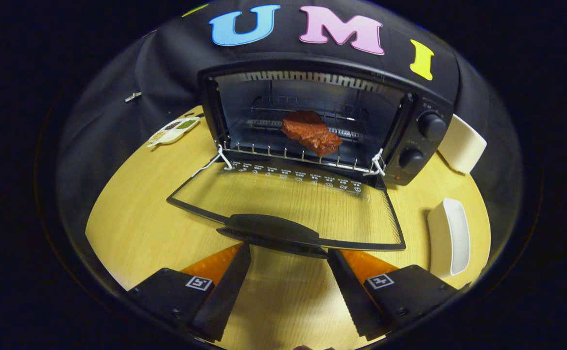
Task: Open the toaster oven, put the food inside, and close the toaster oven door.
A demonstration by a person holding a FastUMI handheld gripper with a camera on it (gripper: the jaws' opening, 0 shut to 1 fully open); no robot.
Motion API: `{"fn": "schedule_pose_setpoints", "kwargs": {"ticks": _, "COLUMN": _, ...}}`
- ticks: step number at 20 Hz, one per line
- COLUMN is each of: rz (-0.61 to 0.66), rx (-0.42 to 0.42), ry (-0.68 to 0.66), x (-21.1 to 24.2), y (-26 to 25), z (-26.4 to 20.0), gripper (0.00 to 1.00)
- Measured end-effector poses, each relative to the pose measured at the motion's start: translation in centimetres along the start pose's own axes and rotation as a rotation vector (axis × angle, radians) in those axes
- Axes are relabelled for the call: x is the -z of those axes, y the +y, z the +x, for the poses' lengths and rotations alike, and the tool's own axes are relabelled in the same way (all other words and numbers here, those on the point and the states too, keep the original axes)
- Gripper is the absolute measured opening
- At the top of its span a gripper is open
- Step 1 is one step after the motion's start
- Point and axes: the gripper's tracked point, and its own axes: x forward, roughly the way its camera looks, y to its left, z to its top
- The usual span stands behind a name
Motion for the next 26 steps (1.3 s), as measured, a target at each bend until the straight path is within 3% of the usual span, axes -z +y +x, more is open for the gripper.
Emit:
{"fn": "schedule_pose_setpoints", "kwargs": {"ticks": 9, "rz": -0.036, "rx": -0.012, "ry": -0.166, "x": -8.7, "y": -1.2, "z": -2.7, "gripper": 1.00}}
{"fn": "schedule_pose_setpoints", "kwargs": {"ticks": 18, "rz": 0.015, "rx": 0.008, "ry": -0.373, "x": -19.7, "y": -2.6, "z": -4.1, "gripper": 1.00}}
{"fn": "schedule_pose_setpoints", "kwargs": {"ticks": 26, "rz": 0.040, "rx": 0.036, "ry": -0.515, "x": -22.7, "y": -4.7, "z": -11.3, "gripper": 0.98}}
